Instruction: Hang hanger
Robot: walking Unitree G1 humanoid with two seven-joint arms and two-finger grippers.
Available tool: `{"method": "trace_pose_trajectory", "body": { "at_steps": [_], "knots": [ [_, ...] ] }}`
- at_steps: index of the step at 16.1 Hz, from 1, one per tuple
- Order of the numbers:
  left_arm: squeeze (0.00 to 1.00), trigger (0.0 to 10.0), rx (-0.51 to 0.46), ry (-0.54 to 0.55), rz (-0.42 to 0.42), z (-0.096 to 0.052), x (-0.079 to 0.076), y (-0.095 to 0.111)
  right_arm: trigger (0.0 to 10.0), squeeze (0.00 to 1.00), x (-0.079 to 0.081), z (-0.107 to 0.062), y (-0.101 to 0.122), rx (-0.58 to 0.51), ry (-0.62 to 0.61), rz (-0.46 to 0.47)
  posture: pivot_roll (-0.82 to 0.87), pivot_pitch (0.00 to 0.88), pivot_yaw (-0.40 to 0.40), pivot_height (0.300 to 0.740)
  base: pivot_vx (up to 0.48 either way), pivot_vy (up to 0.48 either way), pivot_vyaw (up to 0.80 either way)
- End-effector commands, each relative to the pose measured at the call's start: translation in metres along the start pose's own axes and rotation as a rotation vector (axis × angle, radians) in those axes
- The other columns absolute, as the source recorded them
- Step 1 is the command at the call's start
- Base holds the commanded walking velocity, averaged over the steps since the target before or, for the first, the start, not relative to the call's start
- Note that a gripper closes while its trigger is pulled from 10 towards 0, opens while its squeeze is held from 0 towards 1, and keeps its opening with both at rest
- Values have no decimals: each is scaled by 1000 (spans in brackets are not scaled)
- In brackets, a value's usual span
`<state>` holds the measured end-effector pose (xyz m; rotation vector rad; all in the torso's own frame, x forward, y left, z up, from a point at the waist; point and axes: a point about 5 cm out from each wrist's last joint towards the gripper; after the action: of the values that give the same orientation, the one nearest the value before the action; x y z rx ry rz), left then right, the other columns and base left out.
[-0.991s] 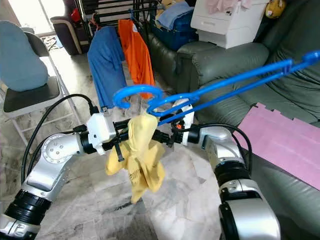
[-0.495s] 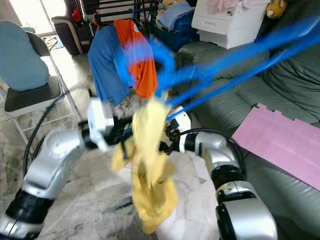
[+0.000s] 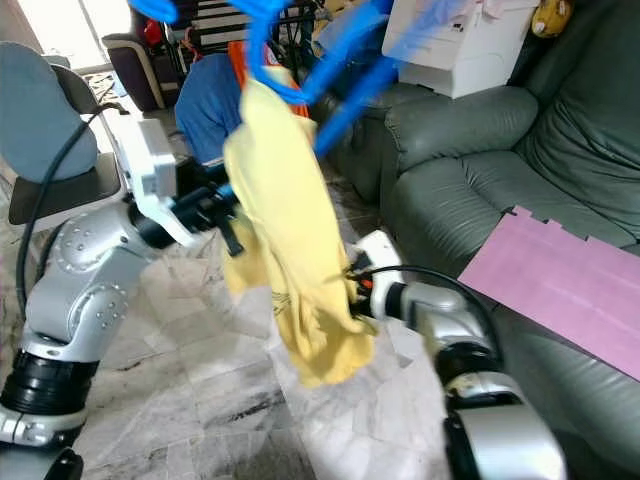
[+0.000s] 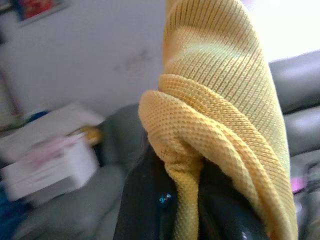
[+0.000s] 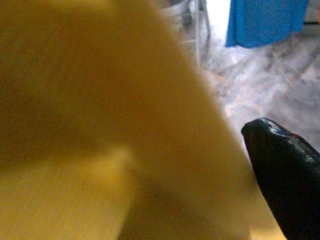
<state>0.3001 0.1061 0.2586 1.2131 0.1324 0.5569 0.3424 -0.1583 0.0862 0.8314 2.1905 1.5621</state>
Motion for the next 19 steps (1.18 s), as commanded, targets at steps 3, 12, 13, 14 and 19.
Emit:
{"method": "trace_pose_trajectory", "body": {
  "at_steps": [3, 12, 13, 14, 19],
  "knots": [
    [0, 0, 79, 246, 133, -31, 32, -20, 0, 0, -23, -33, -1, 53, -71, -29, -72, 0, 17, 740, 0, 0, 0],
    [0, 0, 252, 211, -34, -81, 24, -68, 0, 0, -81, -85, 45, 15, -575, -104, -92, 0, 10, 740, 0, 0, 0],
    [0, 0, 275, 181, -87, -86, 19, -75, 0, 0, -84, -85, 55, -15, -608, -118, -92, 0, 9, 740, 0, 0, 0],
    [0, 0, 294, 148, -140, -92, 13, -80, 0, 0, -86, -86, 64, -38, -639, -127, -94, 0, 10, 740, 0, 0, 0],
    [0, 0, 447, -77, -348, -114, -21, -101, 0, 0, -97, -95, 97, -130, -810, -149, -96, 0, 8, 740, 0, 0, 0]
  ]
}}
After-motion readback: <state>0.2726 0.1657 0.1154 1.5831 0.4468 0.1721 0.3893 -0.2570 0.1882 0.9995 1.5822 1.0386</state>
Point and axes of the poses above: a point about 5 cm out from each wrist's last joint towards the gripper, its own z axis pointing out of the wrist towards the gripper, its own y axis along the axis of the wrist's last joint, x = y × z, and after that the axes turned 9 degrees about -z, right-handed
